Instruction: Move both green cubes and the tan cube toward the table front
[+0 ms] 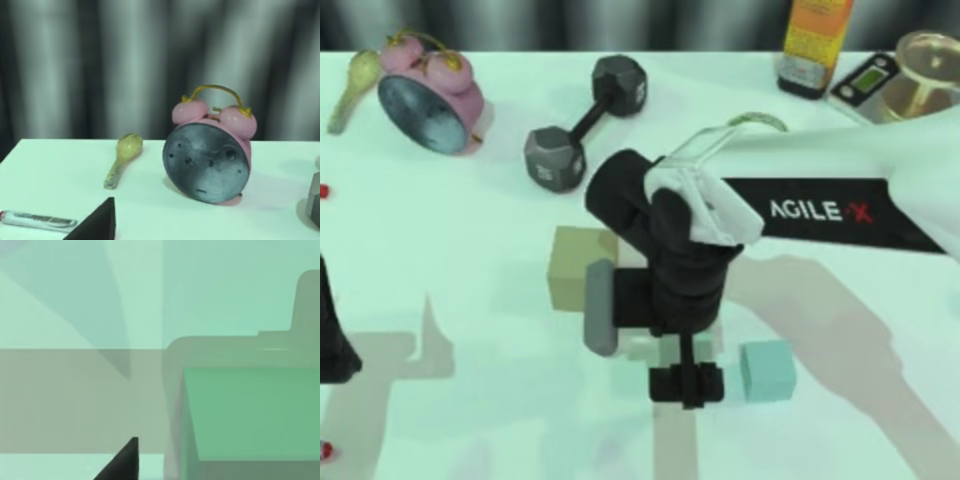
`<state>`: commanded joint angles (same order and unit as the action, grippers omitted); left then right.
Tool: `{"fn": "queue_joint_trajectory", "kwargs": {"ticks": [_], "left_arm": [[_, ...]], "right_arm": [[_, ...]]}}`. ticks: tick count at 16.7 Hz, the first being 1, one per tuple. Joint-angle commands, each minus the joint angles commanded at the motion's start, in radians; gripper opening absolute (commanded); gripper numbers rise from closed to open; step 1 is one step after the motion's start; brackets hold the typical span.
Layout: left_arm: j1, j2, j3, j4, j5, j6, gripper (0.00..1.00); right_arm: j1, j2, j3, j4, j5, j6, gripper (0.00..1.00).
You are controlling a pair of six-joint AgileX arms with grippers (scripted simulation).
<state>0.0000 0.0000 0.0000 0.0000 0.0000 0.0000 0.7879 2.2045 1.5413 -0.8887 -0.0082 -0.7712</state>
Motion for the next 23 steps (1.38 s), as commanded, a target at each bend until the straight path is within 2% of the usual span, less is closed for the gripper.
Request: {"fn": "queue_joint_trajectory", "kwargs": {"ticks": [9,16,23], "left_arm": [[0.0,0.0,0.0,0.0,0.0,0.0,1.0],[0.0,0.0,0.0,0.0,0.0,0.0,1.0],[-0.008,0.03,0.03,-0.017,-0.001,-0.008,1.0]], "right_arm": [[0.0,-0.006,0.014,-0.018,0.0,-0.001,1.0],[0.006,-0.084,0.144,-0.231,-0.001,-0.005,1.0],[-0.013,-0.115,0.125,-0.214,-0.005,0.007,1.0]]}}
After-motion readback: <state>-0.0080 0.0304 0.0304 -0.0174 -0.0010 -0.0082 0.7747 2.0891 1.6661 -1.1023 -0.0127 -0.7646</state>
